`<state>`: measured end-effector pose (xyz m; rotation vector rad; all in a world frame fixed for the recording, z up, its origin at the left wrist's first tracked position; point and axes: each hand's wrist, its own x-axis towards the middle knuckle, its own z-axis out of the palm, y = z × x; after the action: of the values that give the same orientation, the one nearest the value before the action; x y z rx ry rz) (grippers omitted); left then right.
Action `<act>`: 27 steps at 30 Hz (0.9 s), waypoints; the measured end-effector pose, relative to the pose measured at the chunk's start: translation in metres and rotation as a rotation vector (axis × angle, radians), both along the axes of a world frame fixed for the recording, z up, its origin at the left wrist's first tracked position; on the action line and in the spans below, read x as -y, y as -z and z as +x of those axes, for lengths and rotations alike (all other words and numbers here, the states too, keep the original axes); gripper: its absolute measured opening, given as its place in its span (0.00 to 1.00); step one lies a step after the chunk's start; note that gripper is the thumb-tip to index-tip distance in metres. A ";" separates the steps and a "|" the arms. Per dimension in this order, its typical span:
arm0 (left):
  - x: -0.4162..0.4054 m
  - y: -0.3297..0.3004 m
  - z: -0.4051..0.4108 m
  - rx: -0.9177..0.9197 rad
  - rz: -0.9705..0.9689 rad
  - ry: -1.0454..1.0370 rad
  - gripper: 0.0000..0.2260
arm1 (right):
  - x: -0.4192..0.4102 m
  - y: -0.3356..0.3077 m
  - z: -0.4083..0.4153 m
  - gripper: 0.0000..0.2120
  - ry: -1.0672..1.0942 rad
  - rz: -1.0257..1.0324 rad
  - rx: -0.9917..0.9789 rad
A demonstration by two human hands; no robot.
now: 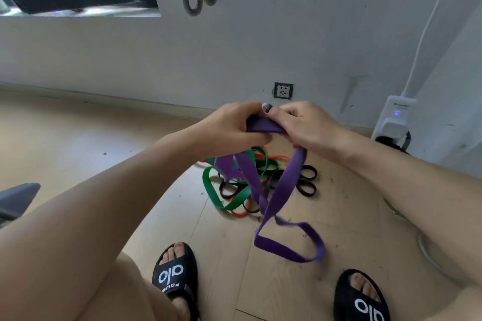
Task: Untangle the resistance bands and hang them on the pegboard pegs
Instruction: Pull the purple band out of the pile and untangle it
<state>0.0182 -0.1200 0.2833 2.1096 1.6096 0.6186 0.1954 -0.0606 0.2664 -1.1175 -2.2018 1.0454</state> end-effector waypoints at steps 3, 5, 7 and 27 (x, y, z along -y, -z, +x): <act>0.002 -0.002 -0.006 0.088 -0.127 0.011 0.11 | -0.005 -0.011 0.010 0.28 0.010 0.164 0.087; 0.001 -0.002 -0.006 0.074 -0.162 -0.001 0.11 | -0.006 -0.015 0.012 0.28 0.007 0.182 0.073; 0.000 -0.003 -0.006 0.021 -0.202 -0.028 0.12 | -0.007 -0.017 0.015 0.29 -0.002 0.172 0.053; 0.014 -0.006 -0.017 0.457 -0.429 -0.071 0.15 | -0.015 -0.008 0.032 0.30 0.046 0.102 -0.027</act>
<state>0.0011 -0.1336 0.2898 1.4803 1.4066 0.6503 0.2272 -0.0460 0.2747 -1.0970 -2.1722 0.9130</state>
